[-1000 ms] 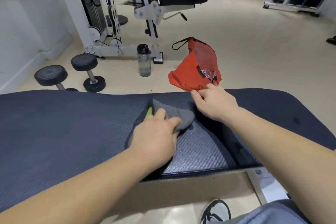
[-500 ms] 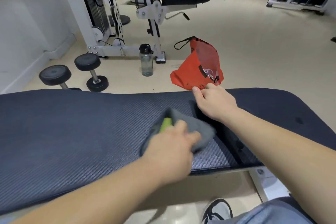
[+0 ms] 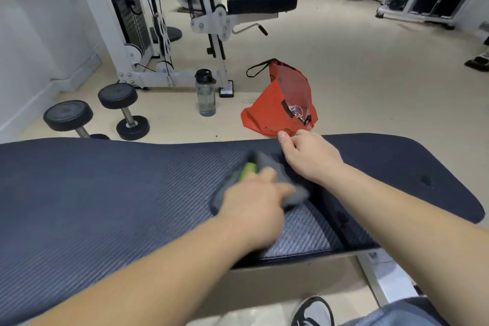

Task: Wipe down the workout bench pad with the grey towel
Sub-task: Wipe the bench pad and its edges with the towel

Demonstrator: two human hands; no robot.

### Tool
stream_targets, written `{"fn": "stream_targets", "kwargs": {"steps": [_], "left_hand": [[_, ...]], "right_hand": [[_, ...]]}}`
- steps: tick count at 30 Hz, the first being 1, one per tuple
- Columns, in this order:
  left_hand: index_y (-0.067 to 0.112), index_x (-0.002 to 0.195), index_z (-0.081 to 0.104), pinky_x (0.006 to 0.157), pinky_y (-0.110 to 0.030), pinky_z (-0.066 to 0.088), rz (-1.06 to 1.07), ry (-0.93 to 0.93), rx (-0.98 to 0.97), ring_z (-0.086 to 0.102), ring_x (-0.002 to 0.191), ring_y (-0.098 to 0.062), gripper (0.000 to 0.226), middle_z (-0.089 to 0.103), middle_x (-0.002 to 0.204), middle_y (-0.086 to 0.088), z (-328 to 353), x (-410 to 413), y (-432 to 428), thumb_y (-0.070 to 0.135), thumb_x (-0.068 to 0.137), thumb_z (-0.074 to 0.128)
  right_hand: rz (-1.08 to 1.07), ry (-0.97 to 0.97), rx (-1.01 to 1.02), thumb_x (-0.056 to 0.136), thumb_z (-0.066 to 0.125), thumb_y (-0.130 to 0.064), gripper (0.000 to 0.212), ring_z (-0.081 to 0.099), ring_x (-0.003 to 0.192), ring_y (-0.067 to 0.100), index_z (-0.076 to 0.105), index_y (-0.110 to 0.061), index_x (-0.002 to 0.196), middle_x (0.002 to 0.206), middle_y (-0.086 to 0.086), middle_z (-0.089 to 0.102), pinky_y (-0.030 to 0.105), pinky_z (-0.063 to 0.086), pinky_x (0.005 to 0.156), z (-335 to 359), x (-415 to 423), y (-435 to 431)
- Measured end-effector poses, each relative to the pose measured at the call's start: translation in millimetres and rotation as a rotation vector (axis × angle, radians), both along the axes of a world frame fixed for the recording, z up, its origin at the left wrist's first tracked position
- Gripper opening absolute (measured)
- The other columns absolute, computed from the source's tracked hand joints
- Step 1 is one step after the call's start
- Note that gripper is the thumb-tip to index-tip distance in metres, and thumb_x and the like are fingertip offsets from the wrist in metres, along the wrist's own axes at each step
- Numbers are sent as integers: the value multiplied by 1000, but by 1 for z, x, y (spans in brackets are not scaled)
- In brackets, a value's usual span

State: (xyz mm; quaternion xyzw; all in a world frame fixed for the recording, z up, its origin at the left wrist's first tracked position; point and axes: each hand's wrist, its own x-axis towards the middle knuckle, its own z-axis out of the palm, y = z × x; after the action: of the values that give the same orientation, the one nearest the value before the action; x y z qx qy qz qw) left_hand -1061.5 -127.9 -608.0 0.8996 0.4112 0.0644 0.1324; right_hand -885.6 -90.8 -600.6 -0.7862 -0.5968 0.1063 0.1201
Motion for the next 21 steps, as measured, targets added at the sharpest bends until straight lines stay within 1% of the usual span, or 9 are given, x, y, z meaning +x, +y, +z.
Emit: {"fn": "stream_targets", "kwargs": {"steps": [2,3,5,8,10,12,14,17,21], "left_hand": [[47,130,53,88,-41,48,-185,-38,26,45,122,-26,41,48,121,5,-1,7,-2,30,93,53],[47,130,51,85,-41,49,-168,-33,61,46,120,-24,41,48,122,5,-2,5,8,31,93,53],[47,134,48,87,-43,51,24,4,125,46,121,-25,46,47,127,2,-9,-7,37,30,92,53],[38,136,51,91,-45,48,389,79,67,46,123,-33,45,47,129,-8,-7,-34,72,24,93,52],[32,133,53,90,-45,46,461,118,13,45,124,-38,43,44,128,-10,-3,-36,65,21,92,51],[39,134,51,96,-46,47,304,128,-20,40,130,-39,48,42,127,-5,0,-29,35,21,90,52],[47,139,47,105,-44,45,0,50,-43,37,134,-33,53,43,125,1,2,-29,2,25,91,52],[52,143,44,92,-35,46,-264,-6,-5,43,119,-19,56,45,122,10,3,-45,5,29,92,52],[49,141,46,88,-39,48,159,73,98,45,119,-25,50,46,126,2,-1,-80,48,28,96,50]], "right_hand": [[-10,44,44,107,24,-57,64,59,100,34,52,-20,63,95,3,60,46,51,84,1,0,1],[-5,52,65,107,26,-56,63,60,95,34,50,-19,63,92,5,61,45,51,81,3,-1,0],[15,61,109,107,28,-54,60,59,88,32,46,-20,61,84,4,58,43,50,75,6,-1,-1],[52,100,184,107,32,-50,56,58,83,28,44,-21,60,76,1,55,45,50,75,11,-1,-4],[87,119,189,107,38,-46,53,56,80,26,45,-21,61,74,-1,54,45,50,75,10,-3,-5],[133,117,166,105,43,-44,47,59,83,26,53,-21,65,77,-3,58,44,51,76,9,-8,-6],[180,100,159,103,47,-43,36,63,96,26,70,-22,84,92,-2,67,43,53,84,8,-15,-6],[217,102,161,102,50,-39,31,64,105,24,76,-22,107,107,0,71,45,54,92,12,-23,-8],[236,89,160,102,51,-34,28,62,108,23,74,-23,113,110,0,69,45,53,95,17,-35,-15]]}}
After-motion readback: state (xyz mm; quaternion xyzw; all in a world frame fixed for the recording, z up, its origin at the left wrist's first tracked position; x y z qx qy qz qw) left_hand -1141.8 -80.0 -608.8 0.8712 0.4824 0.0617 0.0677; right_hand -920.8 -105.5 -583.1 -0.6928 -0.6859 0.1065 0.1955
